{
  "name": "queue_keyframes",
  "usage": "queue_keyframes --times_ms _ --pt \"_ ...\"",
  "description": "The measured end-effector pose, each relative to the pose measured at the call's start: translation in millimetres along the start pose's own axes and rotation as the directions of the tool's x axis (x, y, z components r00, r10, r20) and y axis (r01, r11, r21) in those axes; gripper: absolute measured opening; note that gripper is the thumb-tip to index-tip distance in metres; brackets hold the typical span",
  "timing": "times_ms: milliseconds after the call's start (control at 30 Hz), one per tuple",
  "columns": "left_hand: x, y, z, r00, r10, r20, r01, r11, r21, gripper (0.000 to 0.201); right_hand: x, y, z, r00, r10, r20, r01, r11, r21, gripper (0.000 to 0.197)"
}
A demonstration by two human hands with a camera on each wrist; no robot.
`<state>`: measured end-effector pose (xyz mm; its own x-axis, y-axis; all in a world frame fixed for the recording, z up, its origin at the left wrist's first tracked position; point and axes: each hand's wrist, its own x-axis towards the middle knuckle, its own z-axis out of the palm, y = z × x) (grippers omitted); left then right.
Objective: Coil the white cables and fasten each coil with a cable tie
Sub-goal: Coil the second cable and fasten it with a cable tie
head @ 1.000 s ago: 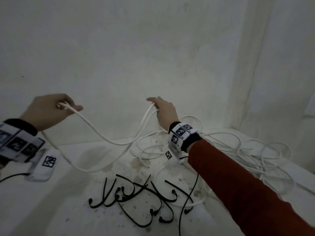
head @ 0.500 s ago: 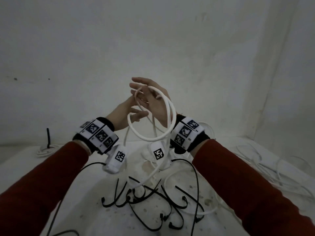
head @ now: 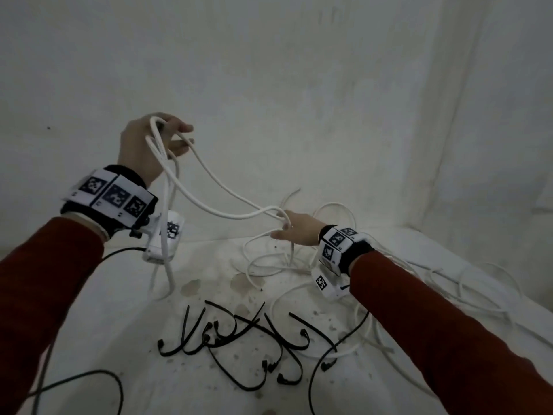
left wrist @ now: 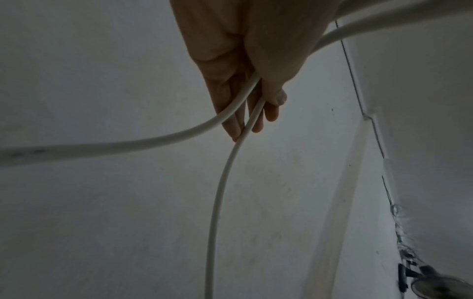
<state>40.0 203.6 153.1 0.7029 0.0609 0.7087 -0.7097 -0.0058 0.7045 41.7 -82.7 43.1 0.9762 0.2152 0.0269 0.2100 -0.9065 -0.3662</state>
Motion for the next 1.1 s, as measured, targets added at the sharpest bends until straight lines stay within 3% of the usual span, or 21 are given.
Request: queue_keyframes --times_ms 67,133,233,333,433,567,733,800,867,1033,1100 --pt "5.8 2.5 -6.5 1.0 -0.001 -0.01 0.001 1.0 0.006 0.029 -0.9 8.7 7.5 0.995 0.061 0.073 -0.052 0.991 -0.119 0.054" --pt "10.8 2.1 -16.1 0.996 0.082 -0.027 -0.076 0.983 0.167 0.028 -0.7 21.1 9.4 0.987 0.152 0.061 -0.143 0.981 -0.13 0.057" --pt "16.0 -1.9 -37.6 0.963 0.266 0.042 -0.235 0.754 0.614 0.027 -1.8 42.1 2.2 0.951 0.306 -0.036 -0.308 0.945 -0.106 0.064" --pt "14.3 -14.3 -61.3 0.95 0.287 0.124 -0.264 0.526 0.809 0.021 -0.8 50.3 -19.4 0.939 0.309 -0.152 -0.332 0.929 -0.162 0.058" --pt "2.9 -29.4 -79.0 0.971 0.2 0.133 -0.206 0.412 0.887 0.019 0.1 39.4 -52.2 0.942 0.13 -0.31 -0.196 0.961 -0.192 0.049" --pt "-9.2 -56.2 -104.1 0.998 0.017 0.061 -0.063 0.361 0.93 0.028 6.7 -0.5 -91.6 0.851 -0.129 -0.509 0.135 0.99 -0.025 0.016" --pt "-19.5 -73.9 -125.6 0.997 -0.072 -0.016 0.037 0.308 0.951 0.026 19.8 -65.1 -117.7 0.708 -0.331 -0.624 0.493 0.864 0.103 0.017" --pt "-22.5 -75.9 -132.8 0.994 -0.092 -0.052 0.076 0.288 0.955 0.023 23.8 -83.8 -114.1 0.636 -0.388 -0.667 0.609 0.784 0.124 0.018" --pt "-25.1 -74.5 -138.6 0.991 -0.114 -0.07 0.098 0.27 0.958 0.022 29.6 -97.6 -102.7 0.598 -0.402 -0.694 0.699 0.685 0.205 0.018" --pt "-29.4 -62.9 -152.6 0.978 -0.122 -0.169 0.193 0.22 0.956 0.019 53.9 -107.8 -60.8 0.677 -0.223 -0.701 0.657 0.612 0.44 0.022" --pt "-32.1 -58.3 -159.7 0.966 -0.13 -0.223 0.245 0.191 0.951 0.019 64.7 -104.3 -48.2 0.743 -0.267 -0.613 0.581 0.712 0.394 0.032"
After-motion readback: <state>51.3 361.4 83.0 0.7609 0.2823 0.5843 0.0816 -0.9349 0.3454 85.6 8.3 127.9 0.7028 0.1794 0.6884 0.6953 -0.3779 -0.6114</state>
